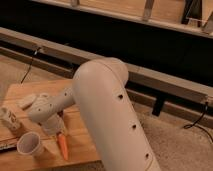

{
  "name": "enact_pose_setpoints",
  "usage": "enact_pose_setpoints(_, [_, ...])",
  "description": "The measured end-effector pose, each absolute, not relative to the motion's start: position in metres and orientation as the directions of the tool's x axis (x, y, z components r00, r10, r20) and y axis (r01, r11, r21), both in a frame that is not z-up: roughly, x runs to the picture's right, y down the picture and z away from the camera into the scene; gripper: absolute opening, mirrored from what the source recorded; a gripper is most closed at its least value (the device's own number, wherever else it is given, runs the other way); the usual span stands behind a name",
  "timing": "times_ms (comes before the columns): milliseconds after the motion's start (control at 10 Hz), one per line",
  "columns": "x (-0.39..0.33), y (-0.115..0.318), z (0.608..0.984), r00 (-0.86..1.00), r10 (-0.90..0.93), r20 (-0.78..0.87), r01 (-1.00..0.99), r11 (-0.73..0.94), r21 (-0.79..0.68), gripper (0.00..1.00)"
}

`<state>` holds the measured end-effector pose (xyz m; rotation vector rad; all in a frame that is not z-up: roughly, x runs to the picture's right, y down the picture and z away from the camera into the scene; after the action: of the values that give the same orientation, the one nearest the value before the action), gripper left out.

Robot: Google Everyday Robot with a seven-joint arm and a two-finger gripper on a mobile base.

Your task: Place the pepper in the ceramic cup

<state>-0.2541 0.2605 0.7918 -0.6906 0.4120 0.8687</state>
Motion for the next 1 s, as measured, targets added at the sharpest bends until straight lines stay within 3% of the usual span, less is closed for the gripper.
enact_pose_setpoints(100, [-0.254, 0.257, 0.791, 0.585, 0.552, -0.594, -0.809, 0.447, -0.381, 0.05])
enact_pose_setpoints(300, [-0.253, 0.233, 0.777, 0.558, 0.572, -0.601, -0.829, 0.421, -0.368, 0.0])
enact_pose_setpoints(500, [-0.251, 0.197, 0.75, 0.544, 0.622, -0.563, -0.839, 0.421, -0.345, 0.0])
enact_pose_setpoints(600, [-0.254, 0.164, 0.722, 0.543, 0.676, -0.498, -0.84, 0.435, -0.325, 0.0])
enact_pose_setpoints(1000, [-0.272, 0.105, 0.646, 0.549, 0.788, -0.277, -0.825, 0.46, -0.328, 0.0])
